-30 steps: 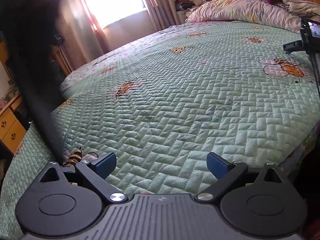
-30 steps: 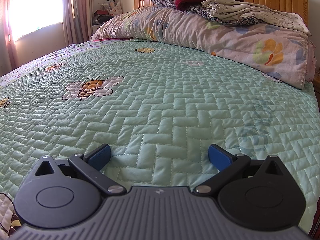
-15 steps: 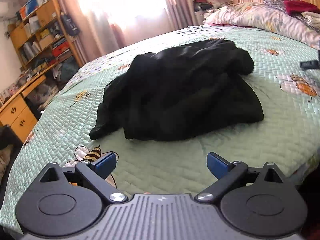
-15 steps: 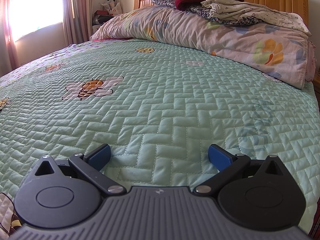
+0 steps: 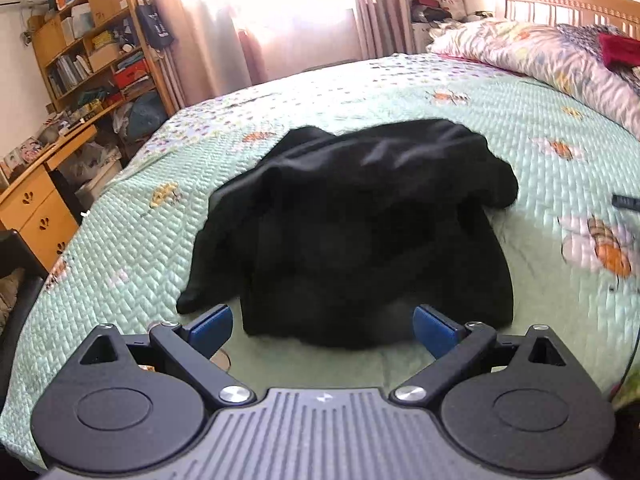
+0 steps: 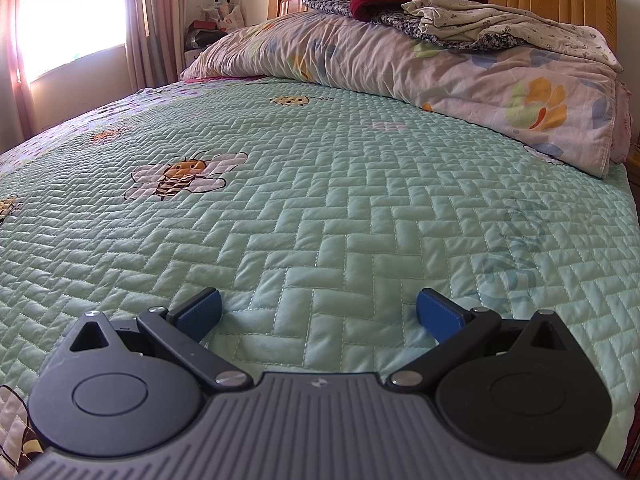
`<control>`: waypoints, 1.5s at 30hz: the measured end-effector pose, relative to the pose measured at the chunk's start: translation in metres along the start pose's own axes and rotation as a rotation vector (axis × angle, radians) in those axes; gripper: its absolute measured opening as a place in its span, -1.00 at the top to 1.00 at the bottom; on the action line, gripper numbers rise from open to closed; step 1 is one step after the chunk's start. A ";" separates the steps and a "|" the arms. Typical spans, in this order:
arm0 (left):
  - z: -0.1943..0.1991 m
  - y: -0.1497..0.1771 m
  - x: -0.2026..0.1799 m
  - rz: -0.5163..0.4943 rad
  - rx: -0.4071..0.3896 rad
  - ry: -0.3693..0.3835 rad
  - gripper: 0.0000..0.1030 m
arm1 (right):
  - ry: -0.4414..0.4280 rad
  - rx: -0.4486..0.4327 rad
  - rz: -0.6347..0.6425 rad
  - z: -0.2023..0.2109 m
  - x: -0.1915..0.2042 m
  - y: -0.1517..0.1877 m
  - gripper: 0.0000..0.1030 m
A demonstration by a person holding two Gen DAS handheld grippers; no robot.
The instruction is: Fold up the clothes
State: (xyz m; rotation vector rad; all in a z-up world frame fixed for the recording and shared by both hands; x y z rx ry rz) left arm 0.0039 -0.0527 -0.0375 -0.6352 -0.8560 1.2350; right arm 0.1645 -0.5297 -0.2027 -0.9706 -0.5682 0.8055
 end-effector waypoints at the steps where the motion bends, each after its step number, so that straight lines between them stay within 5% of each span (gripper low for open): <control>1: 0.000 -0.005 -0.001 0.006 0.004 -0.009 -0.90 | 0.000 0.000 0.000 0.000 0.000 0.000 -1.00; 8: -0.013 -0.013 -0.001 0.041 0.082 -0.109 -0.91 | 0.000 0.000 0.000 0.001 0.000 0.000 -1.00; 27: -0.016 -0.021 0.020 0.147 0.145 -0.187 -0.92 | -0.013 0.015 0.012 0.004 0.005 0.000 -1.00; 34: -0.021 -0.020 0.027 0.167 0.168 -0.178 -0.93 | -0.298 0.235 0.078 0.090 0.093 0.013 -1.00; 36: -0.022 -0.020 0.027 0.175 0.175 -0.164 -0.93 | -0.438 0.260 0.115 0.137 0.135 0.015 -1.00; 38: -0.020 -0.019 0.030 0.182 0.168 -0.163 -0.93 | -0.560 0.207 0.194 0.194 0.179 0.007 -1.00; 45: -0.007 -0.018 0.057 0.250 0.124 -0.167 -0.93 | -0.772 -0.011 0.412 0.341 0.266 -0.027 -1.00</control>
Point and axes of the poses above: each gripper's, at about its wrist camera, not at the fingertips, and z roughly against the way its jaws point, x to its left, y to its underside, the point moved 9 cm from there along -z, roughly the way its jaws point, and after that the axes turned 8 degrees about -x, right-handed, at the moved point
